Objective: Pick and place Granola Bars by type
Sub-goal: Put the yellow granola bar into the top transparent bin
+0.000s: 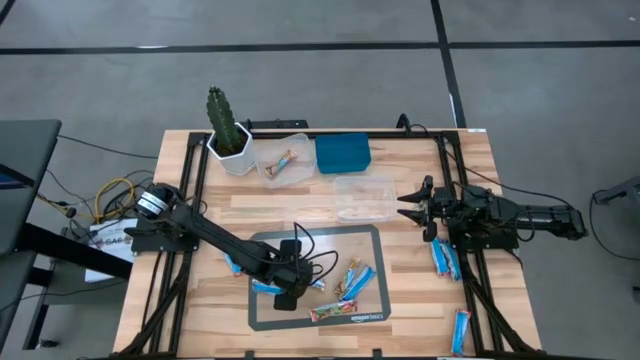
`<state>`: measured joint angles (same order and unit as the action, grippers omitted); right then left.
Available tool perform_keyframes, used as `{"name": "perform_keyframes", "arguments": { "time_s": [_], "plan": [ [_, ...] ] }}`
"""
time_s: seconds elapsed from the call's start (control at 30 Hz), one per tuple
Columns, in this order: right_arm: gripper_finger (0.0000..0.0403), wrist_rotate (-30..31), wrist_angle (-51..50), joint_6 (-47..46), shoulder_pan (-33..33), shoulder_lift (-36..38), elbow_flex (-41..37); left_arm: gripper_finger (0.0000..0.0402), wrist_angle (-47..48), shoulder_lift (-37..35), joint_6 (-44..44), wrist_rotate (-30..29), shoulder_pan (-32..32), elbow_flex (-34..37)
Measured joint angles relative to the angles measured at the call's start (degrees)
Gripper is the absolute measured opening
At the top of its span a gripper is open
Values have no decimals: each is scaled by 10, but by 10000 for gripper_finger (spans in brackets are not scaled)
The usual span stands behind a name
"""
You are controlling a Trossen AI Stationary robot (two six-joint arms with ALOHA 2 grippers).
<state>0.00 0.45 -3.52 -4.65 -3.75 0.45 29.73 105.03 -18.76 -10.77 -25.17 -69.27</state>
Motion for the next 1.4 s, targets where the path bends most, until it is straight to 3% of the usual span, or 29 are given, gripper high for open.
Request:
{"name": "perform_keyframes", "arguments": {
  "time_s": [0.17,0.57,1.07,1.2,1.4],
  "plan": [
    [170,0,0,0,0,0,0,238,-37,15,1,15,0,19],
    [170,0,0,0,0,-2,0,234,-73,49,26,21,8,18],
    [170,0,0,0,0,-2,0,36,-61,48,42,30,8,18],
    [170,0,0,0,0,-2,0,19,-61,48,47,30,8,18],
    [170,0,0,0,0,-2,0,32,-64,48,39,26,9,18]
  ]
}}
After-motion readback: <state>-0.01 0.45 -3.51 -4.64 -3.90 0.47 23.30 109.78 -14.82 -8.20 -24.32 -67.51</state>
